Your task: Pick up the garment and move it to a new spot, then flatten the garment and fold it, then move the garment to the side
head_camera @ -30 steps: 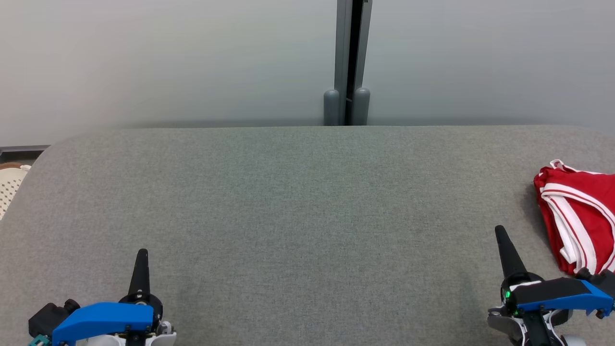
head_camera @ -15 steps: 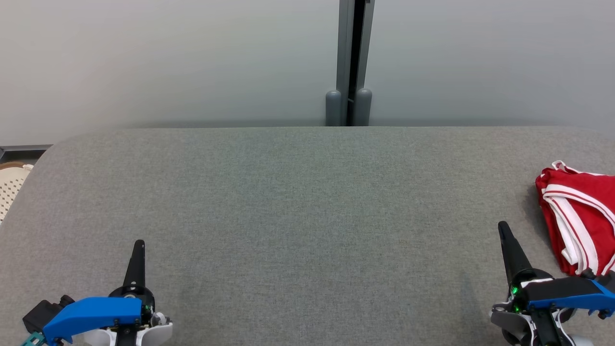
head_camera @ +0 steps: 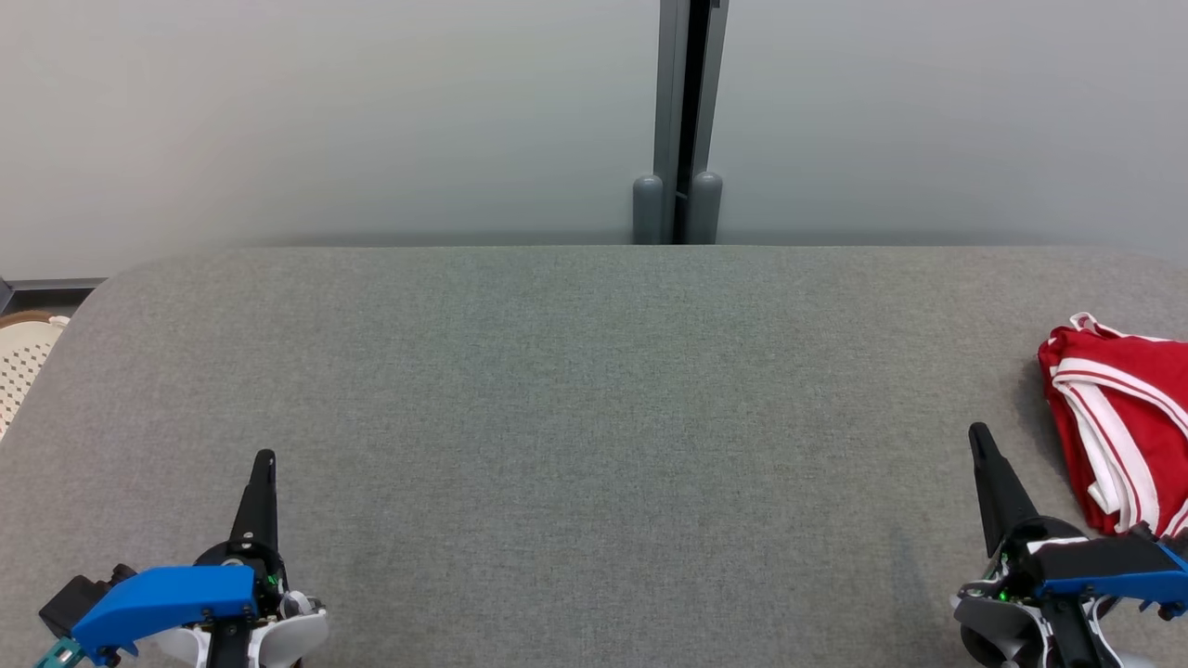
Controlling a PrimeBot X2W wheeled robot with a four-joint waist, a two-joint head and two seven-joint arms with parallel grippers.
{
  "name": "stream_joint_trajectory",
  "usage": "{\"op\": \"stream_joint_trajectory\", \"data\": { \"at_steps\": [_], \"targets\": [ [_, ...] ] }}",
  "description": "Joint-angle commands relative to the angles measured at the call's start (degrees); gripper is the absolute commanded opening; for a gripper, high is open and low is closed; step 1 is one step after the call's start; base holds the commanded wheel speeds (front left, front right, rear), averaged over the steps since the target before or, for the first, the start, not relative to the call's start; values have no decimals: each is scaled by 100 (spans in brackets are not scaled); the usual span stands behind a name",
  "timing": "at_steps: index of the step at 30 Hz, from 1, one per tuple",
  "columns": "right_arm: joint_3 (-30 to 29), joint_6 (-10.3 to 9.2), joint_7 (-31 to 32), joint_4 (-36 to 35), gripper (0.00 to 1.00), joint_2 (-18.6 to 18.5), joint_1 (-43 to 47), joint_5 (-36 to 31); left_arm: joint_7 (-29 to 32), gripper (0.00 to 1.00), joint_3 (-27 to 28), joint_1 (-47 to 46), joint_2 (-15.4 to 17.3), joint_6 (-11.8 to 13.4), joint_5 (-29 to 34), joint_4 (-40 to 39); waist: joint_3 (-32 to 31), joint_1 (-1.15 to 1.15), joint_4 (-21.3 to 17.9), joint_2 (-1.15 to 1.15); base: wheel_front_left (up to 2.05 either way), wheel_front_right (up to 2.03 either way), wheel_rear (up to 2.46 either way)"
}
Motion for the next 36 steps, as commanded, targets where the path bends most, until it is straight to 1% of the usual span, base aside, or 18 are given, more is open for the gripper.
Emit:
{"op": "stream_joint_trajectory", "data": {
  "at_steps": [1, 21, 36],
  "targets": [
    [-15, 2, 21, -58, 0, -37, 61, 89, 21, 0, 46, -105, 4, -38, -86, -56, -1, 0, 1, 0, 0, 0, 0],
    [-91, 2, 226, -236, 0, -41, 124, 867, 229, 0, 125, -163, 4, -65, -846, -188, -14, 0, 43, 0, 0, 0, 0],
    [-87, 2, 225, -233, 0, -41, 122, 847, 229, 0, 123, -154, 4, -66, -828, -183, -15, 0, 43, 0, 0, 0, 0]
  ]
}}
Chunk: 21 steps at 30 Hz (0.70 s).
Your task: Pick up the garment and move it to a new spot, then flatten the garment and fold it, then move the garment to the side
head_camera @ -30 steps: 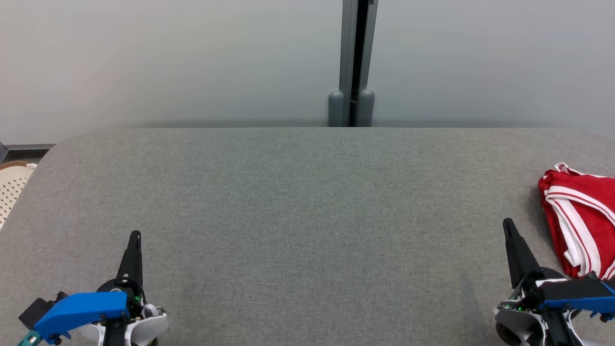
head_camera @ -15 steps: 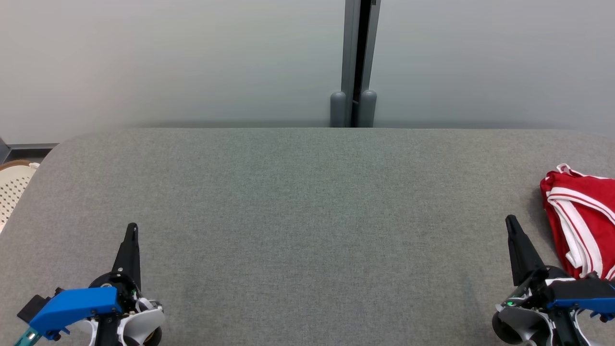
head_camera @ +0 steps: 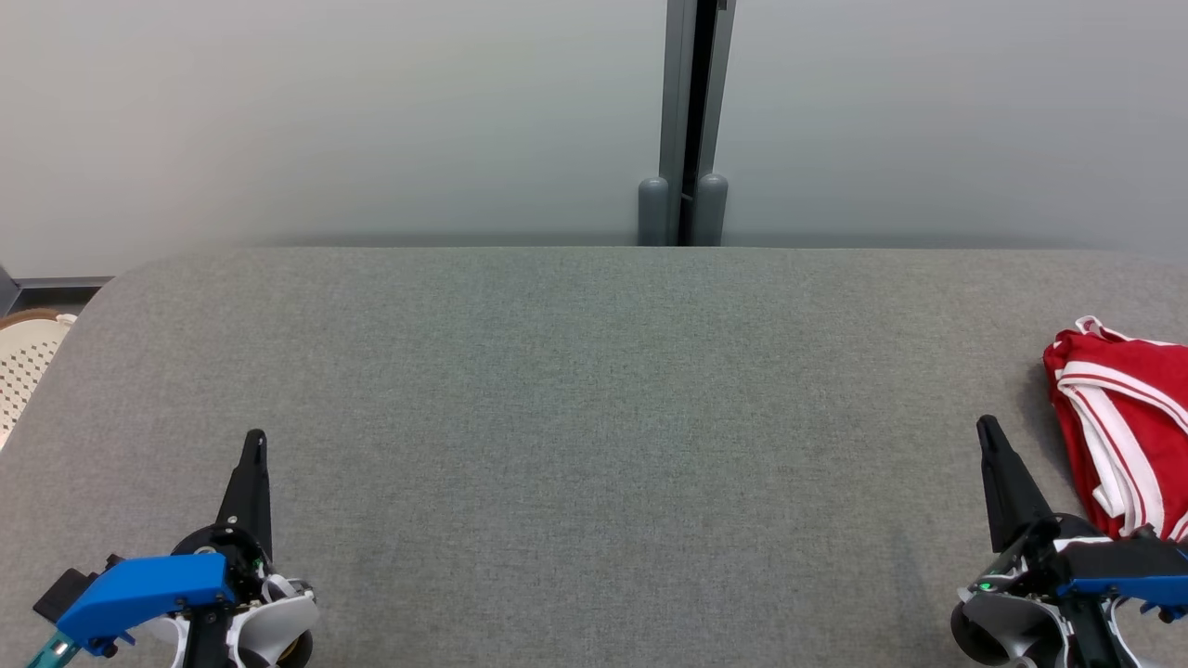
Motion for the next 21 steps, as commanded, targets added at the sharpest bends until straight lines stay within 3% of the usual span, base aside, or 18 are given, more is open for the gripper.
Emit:
{"op": "stream_joint_trajectory", "data": {
  "at_steps": [1, 21],
  "targets": [
    [-13, 2, 14, -24, 0, -36, 69, 13, 22, 0, 9, -60, 3, -55, -15, -28, 0, 0, 0, 0, 0, 0, 0],
    [-12, 2, 13, -24, 0, -36, 68, 14, 21, 0, 9, -59, 3, -55, -14, -29, 0, 0, 0, 0, 0, 0, 0]
  ]
}}
